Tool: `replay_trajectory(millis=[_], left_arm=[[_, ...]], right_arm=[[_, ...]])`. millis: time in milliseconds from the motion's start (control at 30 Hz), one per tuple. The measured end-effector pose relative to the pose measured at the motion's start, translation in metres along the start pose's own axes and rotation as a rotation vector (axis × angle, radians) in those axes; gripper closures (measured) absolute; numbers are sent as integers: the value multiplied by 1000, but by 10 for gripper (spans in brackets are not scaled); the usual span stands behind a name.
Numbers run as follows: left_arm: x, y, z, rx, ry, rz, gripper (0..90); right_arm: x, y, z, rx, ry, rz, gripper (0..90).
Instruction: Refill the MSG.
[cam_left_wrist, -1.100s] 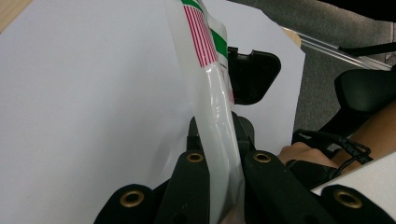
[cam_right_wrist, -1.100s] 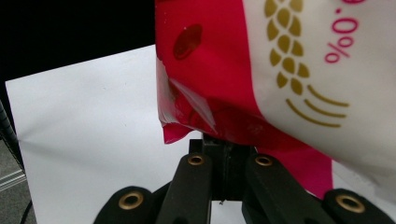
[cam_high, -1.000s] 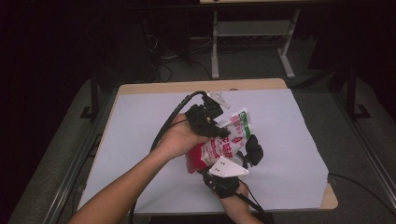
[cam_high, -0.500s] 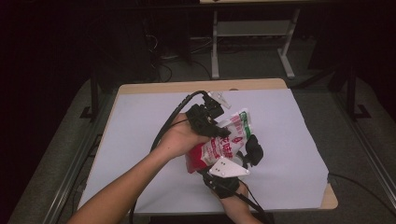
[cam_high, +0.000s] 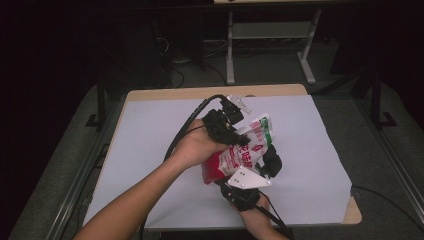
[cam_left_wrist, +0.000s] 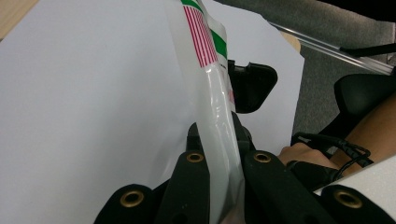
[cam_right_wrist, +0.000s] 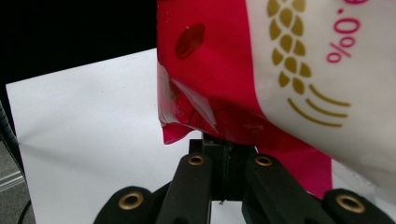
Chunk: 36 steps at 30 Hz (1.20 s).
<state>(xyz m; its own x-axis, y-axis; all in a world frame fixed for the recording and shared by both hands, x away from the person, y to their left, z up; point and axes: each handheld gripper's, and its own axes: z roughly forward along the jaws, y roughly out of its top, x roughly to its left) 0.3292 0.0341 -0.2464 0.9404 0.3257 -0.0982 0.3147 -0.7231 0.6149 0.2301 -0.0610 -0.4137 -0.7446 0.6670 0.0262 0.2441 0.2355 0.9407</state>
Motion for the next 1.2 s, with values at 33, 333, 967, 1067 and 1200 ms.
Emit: replay_trajectory(millis=[33,333,967,1067,1200], left_arm=[[0,0,0,1,1,0,900],[0,0,0,5,9,-6,900],[1,0,-1,15,12,-6,900],[1,0,-1,14,12,-6,900],[1,0,-1,14,12,-5,900]], right_arm=[[0,0,0,-2,-1,3,900],[1,1,2,-5,4,3,900],[2,1,4,-13,11,3,900],[2,1,4,-14,11,2,900],[2,1,4,-15,11,0,900]])
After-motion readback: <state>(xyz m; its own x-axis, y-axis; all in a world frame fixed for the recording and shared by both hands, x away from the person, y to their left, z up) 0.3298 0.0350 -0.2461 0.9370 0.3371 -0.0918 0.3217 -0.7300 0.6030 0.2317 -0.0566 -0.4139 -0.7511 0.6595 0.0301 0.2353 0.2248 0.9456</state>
